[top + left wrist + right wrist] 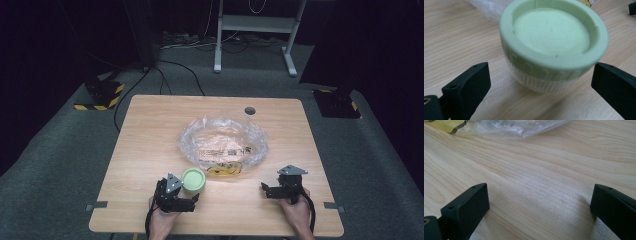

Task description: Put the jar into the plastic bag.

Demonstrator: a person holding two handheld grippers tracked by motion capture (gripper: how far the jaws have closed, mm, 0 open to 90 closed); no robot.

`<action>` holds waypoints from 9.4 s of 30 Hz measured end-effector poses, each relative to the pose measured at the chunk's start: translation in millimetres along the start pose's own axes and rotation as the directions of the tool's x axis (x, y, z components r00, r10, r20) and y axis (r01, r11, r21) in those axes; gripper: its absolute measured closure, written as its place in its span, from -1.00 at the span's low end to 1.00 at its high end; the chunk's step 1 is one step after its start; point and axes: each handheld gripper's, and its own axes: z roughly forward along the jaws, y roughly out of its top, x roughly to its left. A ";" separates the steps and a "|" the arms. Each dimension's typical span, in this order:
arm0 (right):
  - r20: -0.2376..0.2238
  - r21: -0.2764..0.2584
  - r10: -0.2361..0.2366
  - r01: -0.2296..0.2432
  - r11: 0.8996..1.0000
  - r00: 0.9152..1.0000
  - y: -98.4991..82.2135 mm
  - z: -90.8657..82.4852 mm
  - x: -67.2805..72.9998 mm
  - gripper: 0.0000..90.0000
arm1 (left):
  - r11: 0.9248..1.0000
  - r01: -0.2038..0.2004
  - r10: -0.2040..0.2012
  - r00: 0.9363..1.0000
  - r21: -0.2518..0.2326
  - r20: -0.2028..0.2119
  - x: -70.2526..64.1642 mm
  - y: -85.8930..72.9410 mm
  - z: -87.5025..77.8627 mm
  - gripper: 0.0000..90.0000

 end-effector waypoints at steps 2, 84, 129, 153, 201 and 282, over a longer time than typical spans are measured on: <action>0.000 0.000 0.000 0.000 1.000 1.000 0.0 0.0 0.0 -0.96 | 1.000 -0.003 0.003 1.000 0.008 0.004 -1.0 1.2 4.1 -0.94; 0.004 0.000 0.004 -0.004 1.000 1.000 0.3 0.2 0.4 -0.96 | 0.999 -0.042 0.041 0.995 -0.001 0.094 -53.8 131.9 67.6 -0.75; 0.005 0.000 0.006 -0.006 1.000 1.000 0.4 0.3 0.7 -0.96 | 0.995 -0.055 0.058 0.998 0.080 -0.036 -33.9 105.4 160.2 -0.75; 0.005 0.001 0.007 -0.007 1.000 1.000 0.4 0.3 0.8 -0.96 | 0.985 -0.081 0.090 0.995 0.150 -0.050 -29.7 93.6 168.1 -0.75; 0.006 0.001 0.007 -0.007 1.000 1.000 0.4 0.3 0.8 -0.96 | 0.998 -0.008 0.010 1.000 -0.055 0.025 -17.7 110.0 88.8 -0.87; 0.006 0.001 0.007 -0.007 1.000 1.000 0.4 0.3 0.8 -0.96 | 0.980 0.090 -0.088 0.996 -0.178 0.017 13.8 79.7 -16.9 -0.84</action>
